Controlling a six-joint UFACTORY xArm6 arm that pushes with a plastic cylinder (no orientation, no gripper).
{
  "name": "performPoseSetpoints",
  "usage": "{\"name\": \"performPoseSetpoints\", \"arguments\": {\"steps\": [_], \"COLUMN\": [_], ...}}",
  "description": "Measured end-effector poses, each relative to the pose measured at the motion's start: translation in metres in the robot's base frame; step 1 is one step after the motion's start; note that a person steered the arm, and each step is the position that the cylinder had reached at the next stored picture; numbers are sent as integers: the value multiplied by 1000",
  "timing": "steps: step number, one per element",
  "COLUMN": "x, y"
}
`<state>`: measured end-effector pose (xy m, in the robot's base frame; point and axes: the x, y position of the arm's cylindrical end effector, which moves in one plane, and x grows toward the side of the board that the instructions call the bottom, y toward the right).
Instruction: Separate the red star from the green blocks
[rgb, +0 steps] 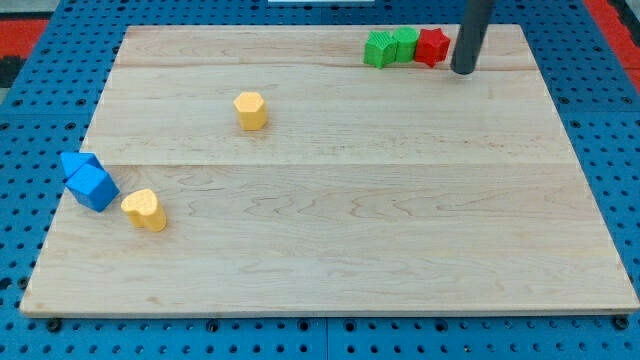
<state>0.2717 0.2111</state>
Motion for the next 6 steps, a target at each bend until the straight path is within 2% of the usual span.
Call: {"name": "performPoseSetpoints", "arguments": {"steps": [1, 2, 3, 4, 5, 6], "x": [-68, -45, 49, 80, 54, -41], "y": [13, -36, -77, -116, -17, -26]}}
